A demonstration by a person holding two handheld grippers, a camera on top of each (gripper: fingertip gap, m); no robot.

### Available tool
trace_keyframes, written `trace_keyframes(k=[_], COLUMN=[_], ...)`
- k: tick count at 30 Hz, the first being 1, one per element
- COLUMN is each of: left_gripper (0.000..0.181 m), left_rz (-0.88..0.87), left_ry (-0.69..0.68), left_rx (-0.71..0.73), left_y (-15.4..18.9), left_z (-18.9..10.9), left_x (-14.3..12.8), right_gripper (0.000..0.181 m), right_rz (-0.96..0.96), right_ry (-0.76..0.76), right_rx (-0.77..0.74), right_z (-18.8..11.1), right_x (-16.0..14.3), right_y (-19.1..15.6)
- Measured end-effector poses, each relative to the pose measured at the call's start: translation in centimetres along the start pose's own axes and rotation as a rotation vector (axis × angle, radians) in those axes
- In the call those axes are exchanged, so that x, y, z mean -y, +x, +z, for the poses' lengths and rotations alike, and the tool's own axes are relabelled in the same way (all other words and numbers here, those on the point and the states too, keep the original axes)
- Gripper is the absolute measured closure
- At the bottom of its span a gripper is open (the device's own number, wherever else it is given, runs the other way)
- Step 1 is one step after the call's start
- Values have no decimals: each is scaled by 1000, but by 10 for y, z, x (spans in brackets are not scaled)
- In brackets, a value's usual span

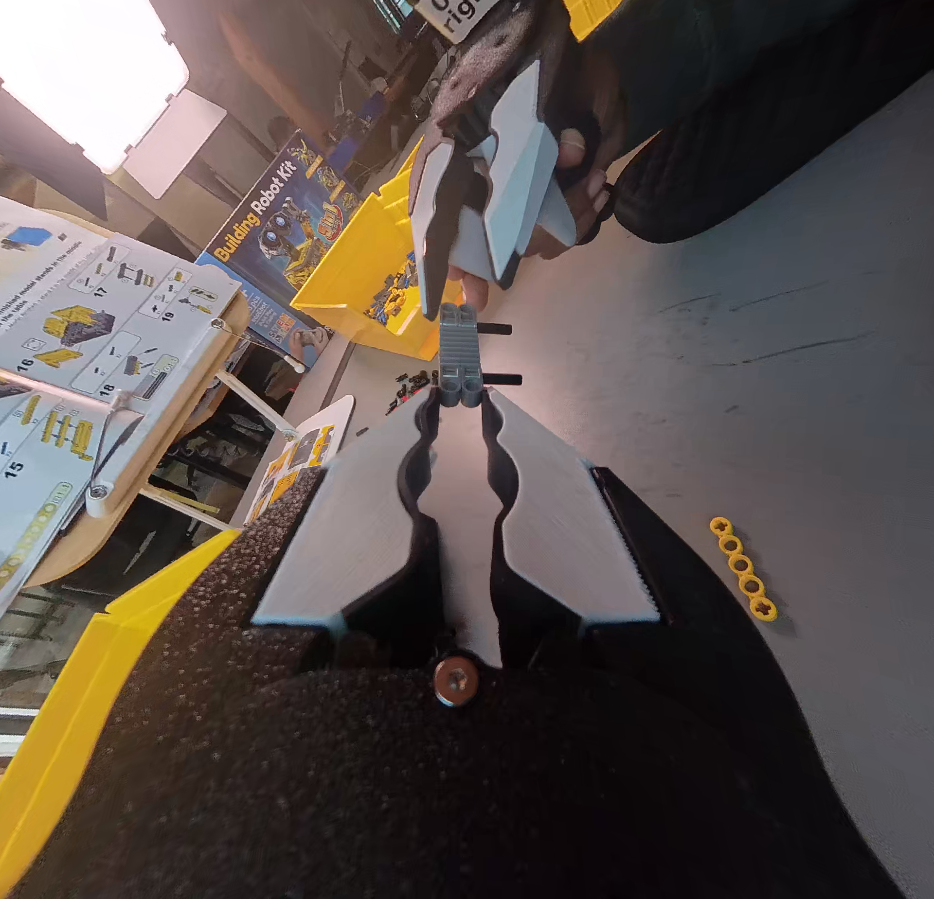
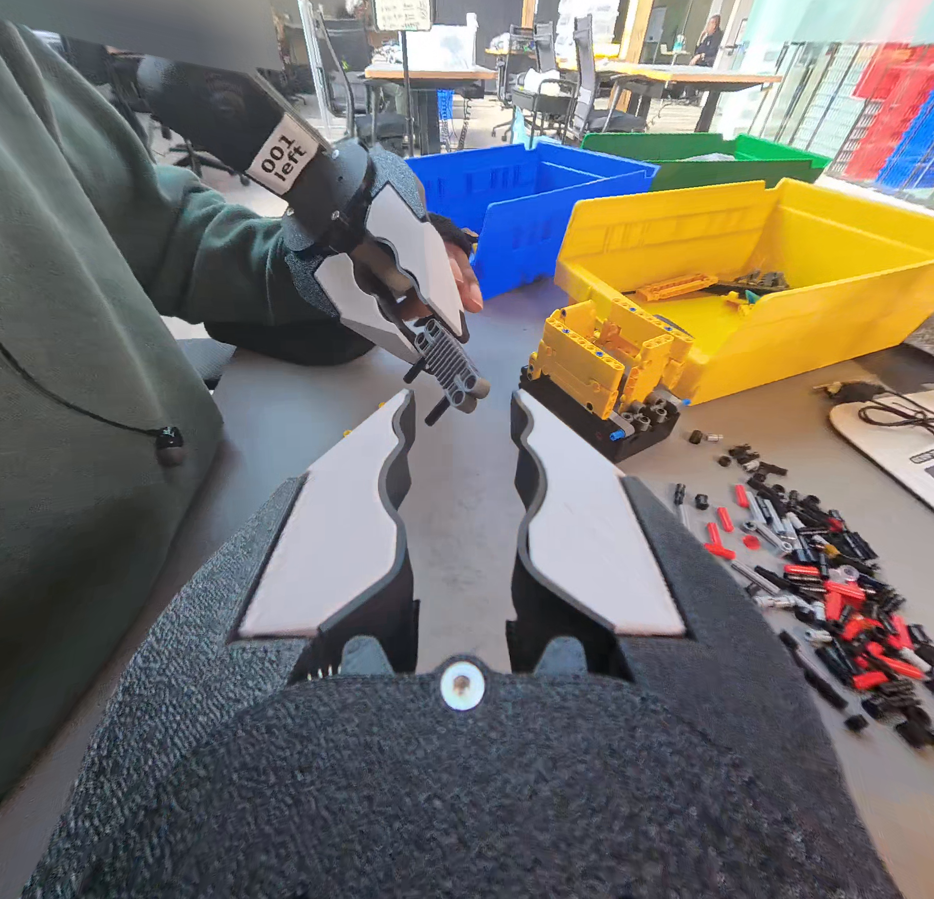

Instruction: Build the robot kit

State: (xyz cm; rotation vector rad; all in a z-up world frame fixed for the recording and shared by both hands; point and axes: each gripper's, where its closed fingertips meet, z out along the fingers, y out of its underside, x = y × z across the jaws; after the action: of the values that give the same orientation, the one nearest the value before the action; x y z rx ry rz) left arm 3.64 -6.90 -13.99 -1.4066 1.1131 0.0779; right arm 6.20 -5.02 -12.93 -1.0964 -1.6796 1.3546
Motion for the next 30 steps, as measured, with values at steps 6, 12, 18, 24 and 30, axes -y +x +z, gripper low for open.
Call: trace_keyframes(k=[6,12,18,24,30], left_gripper=[167,166,169,160,158], left_rz=[40,-74,-385,-672,-839], left_ry=[-5,23,137,208,223], left_rx=[8,-20,-110,-216,-240], left_y=[3,3,-4,-9,-17], left_z=[0,0,-7,-9,-3], left_x=[1,-4,0,0,-4], right_gripper=[162,168,172,174,174], right_rz=[59,99,163,328,447], right_ry=[-20,33,64,96,95], right_rx=[60,83,92,107,168], right_z=[14,13,14,12,12], right_x=[-8,-3,-1,0,-1], right_y=[-3,-6,-4,7,5])
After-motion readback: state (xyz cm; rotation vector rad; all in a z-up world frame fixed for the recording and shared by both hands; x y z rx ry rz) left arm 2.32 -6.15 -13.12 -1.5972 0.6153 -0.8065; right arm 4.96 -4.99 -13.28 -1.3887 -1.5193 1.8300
